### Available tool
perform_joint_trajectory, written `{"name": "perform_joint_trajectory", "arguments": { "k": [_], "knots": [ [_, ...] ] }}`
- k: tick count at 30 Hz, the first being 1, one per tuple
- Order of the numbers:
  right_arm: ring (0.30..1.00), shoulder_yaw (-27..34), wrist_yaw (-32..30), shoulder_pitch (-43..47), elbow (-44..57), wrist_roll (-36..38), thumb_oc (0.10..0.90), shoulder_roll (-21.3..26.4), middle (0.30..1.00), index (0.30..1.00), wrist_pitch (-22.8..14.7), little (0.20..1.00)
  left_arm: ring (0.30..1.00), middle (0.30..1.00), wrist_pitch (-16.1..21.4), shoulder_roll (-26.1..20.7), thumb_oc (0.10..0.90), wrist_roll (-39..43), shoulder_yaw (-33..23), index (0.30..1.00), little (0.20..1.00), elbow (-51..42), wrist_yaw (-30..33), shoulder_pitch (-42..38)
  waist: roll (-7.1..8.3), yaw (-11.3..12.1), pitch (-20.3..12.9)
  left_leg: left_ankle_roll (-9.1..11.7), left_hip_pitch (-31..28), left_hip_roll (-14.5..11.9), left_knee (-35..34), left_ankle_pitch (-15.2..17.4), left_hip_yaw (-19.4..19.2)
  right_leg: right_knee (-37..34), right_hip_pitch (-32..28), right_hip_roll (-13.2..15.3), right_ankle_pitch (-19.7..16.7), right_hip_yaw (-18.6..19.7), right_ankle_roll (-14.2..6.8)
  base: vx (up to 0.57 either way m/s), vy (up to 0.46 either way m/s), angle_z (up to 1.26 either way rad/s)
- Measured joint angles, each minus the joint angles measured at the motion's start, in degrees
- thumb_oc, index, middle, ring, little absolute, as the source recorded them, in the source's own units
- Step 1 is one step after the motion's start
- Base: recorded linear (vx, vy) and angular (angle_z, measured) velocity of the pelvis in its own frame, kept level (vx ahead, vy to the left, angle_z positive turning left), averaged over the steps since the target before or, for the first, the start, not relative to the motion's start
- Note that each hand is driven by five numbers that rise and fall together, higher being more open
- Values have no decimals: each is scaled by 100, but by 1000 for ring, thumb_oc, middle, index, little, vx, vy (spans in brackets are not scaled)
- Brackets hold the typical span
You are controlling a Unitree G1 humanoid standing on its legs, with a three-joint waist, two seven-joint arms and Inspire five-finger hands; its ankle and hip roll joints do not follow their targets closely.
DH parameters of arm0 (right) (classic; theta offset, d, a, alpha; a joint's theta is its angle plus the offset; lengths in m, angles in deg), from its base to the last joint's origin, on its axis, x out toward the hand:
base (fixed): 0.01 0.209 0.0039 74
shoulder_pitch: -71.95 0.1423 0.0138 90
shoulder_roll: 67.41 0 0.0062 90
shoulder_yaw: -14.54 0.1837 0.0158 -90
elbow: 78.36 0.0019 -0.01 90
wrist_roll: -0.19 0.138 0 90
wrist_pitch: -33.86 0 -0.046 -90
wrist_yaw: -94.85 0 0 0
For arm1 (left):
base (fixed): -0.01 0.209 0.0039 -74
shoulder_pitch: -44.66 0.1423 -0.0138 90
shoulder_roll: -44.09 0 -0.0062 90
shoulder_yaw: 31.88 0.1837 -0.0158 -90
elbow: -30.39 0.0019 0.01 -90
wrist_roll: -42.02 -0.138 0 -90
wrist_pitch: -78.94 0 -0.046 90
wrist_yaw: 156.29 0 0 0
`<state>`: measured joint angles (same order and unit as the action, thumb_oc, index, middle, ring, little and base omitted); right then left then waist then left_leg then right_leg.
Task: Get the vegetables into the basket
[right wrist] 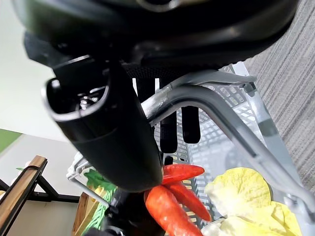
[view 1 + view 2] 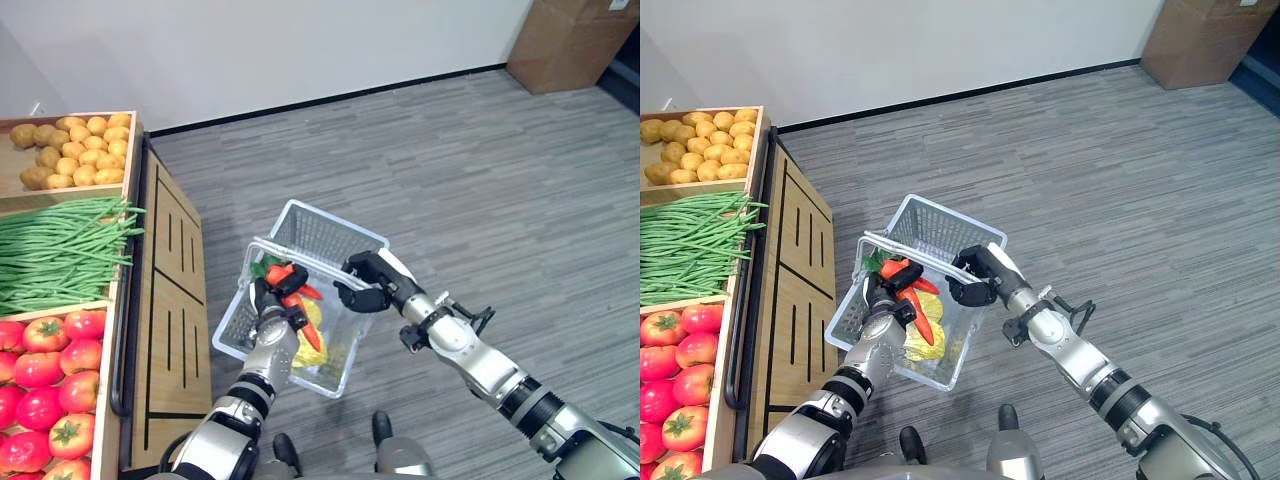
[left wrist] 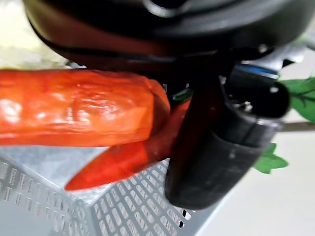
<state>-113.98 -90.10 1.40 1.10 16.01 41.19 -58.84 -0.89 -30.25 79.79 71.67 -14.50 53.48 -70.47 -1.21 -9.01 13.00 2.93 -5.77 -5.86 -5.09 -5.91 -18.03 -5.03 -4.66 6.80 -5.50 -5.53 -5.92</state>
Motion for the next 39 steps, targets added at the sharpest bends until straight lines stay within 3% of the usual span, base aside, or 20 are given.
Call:
{"name": "perform_joint_trajectory", "arguments": {
  "k": [7,9,17,21,22,23,24,25,26,29,31,34,37,39],
  "knots": [
    [300,-2,-4,-32,0,-22,400,5,300,300,0,300,1000,1000,-10,-138,900,-190,336,1000,1000,-4,-91,5,4,8,2,1,0,0,0,1,1,0,-1,0,0,-2,0,0,0,0],
    [300,-1,-6,-92,-1,-30,400,9,300,300,0,300,1000,1000,-52,-332,900,-667,695,1000,1000,-82,-218,35,4,24,2,1,0,0,-1,1,2,0,-2,1,0,-5,0,0,0,0],
    [300,87,-46,-243,-168,-204,400,-18,300,300,0,300,1000,1000,-447,-711,900,-2073,1012,1000,1000,-445,-500,120,6,31,4,1,1,1,-1,1,15,0,-9,2,0,-17,0,-1,1,0],
    [300,606,-117,-307,-523,-391,400,-128,300,300,22,300,1000,1000,-902,-1331,900,-3033,1639,1000,1000,-1219,-1543,127,2,97,4,1,11,15,0,0,36,0,-21,17,3,-59,1,1,21,5],
    [300,831,-124,-376,-548,-467,400,-132,300,300,33,300,1000,1000,-1080,-1573,900,-3216,1791,1000,1000,-1542,-2106,115,-16,128,1,1,12,17,0,0,47,-3,-30,27,3,-71,3,16,29,11],
    [300,1355,-101,-469,-810,-540,400,-325,300,300,50,300,1000,1000,-1416,-2583,900,-3293,2826,1000,1000,-2699,-3206,-86,-26,144,12,3,29,25,0,-2,106,4,-42,23,10,-124,12,16,32,12],
    [300,1485,-136,-475,-898,-568,400,-357,300,300,83,300,1000,1000,-1415,-2830,900,-3335,3002,1000,1000,-3019,-3598,-143,-49,160,14,3,25,26,0,-2,105,3,-49,28,10,-123,12,10,13,9],
    [300,1575,-151,-475,-970,-614,400,-353,300,300,115,300,1000,1000,-1455,-2985,900,-3303,3076,1000,1000,-3229,-4031,-183,-75,187,18,3,8,39,0,-2,109,2,-64,39,11,-119,13,8,13,7],
    [300,1783,-249,-455,-1294,-715,400,-443,300,300,156,300,1000,1000,-1551,-3387,900,-3073,3695,1000,1000,-3777,-5032,-523,-121,213,11,3,-7,55,1,-2,120,3,-101,49,13,-144,11,10,14,6],
    [300,1799,-364,-415,-1703,-1010,400,-559,300,300,184,300,1000,1000,-1581,-3725,900,-2339,4163,1000,1000,-4330,-5843,-569,-177,200,14,2,-38,58,1,-1,110,2,-122,56,19,-130,20,4,7,1],
    [300,1798,-384,-431,-1907,-1163,400,-569,300,300,196,300,1000,1000,-1520,-3869,900,-1927,4329,1000,1000,-4680,-6059,-568,-200,202,18,2,-39,57,0,-1,112,2,-123,55,19,-131,20,0,0,0],
    [300,1805,-517,-469,-2277,-1477,400,-541,300,300,222,300,1000,1000,-1395,-3966,900,-1324,4249,1000,1000,-5015,-6090,-516,-236,237,5,3,-43,57,-5,-2,131,3,-134,54,18,-132,22,0,0,0],
    [300,2030,-670,-748,-2299,-1639,400,-491,300,300,209,300,1000,1000,-1153,-4022,900,-798,3510,1000,1000,-5223,-5886,312,-277,243,-21,20,-64,44,-26,11,120,3,-141,40,24,-122,30,-3,-1,-1],
    [300,2335,-852,-1084,-2441,-1714,400,-495,300,300,167,300,1000,1000,-955,-3912,900,-452,2703,1000,1000,-5117,-5495,1419,-293,321,-32,32,-98,14,-18,19,113,6,-172,7,44,-124,60,0,0,0]
  ]
}}
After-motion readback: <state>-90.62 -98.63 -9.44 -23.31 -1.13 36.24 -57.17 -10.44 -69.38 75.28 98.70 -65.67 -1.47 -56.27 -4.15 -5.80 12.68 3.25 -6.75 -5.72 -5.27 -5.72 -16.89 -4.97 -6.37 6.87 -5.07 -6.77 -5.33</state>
